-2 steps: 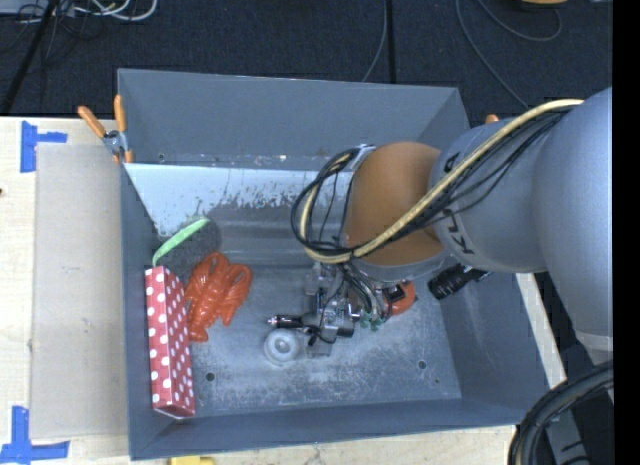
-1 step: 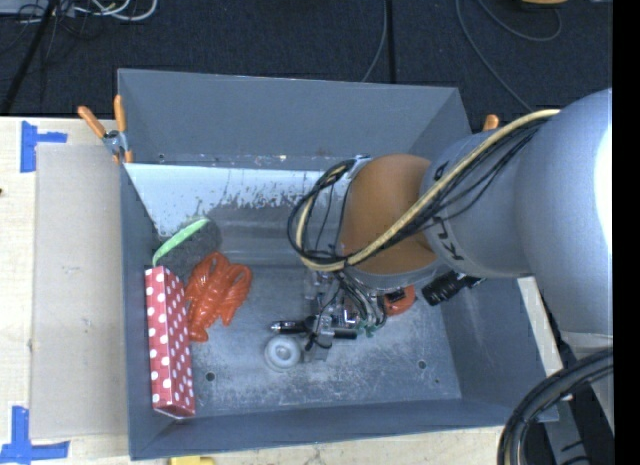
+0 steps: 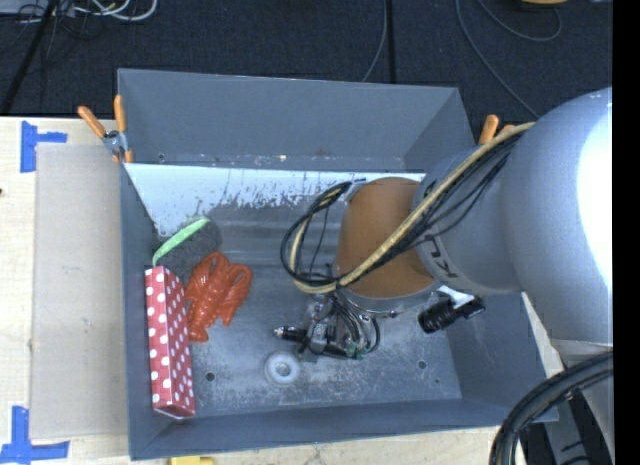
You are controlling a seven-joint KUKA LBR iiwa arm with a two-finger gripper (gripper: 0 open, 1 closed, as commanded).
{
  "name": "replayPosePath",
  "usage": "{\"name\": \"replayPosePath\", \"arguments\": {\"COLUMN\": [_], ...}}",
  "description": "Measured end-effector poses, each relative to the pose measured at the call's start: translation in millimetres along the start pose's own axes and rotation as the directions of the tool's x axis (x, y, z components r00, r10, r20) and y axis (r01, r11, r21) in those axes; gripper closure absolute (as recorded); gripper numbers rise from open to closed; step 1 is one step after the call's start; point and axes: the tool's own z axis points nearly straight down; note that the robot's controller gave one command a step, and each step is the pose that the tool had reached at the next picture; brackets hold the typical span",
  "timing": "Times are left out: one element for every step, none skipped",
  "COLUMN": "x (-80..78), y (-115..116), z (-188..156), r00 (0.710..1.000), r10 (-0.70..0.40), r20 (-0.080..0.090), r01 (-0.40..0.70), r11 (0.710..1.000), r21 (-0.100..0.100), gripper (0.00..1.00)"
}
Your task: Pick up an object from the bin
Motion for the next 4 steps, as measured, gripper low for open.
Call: {"name": "replayPosePath", "arguments": {"x": [0.0, 1.0, 2.9, 1.8], "y": [0, -1, -1, -1], "z": [0, -4, -22, -44], "r00": [1.000, 1.000, 1.000, 1.000], "r10": [0.000, 0.001, 0.001, 0.000], "r20": [0.000, -0.003, -0.009, -0.004], "r01": [0.000, -0.001, -0.001, 0.000], "r11": [1.000, 1.000, 1.000, 1.000], "r21": [0.000, 0.001, 0.004, 0.002], "gripper": [1.00, 1.00, 1.00, 1.00]}}
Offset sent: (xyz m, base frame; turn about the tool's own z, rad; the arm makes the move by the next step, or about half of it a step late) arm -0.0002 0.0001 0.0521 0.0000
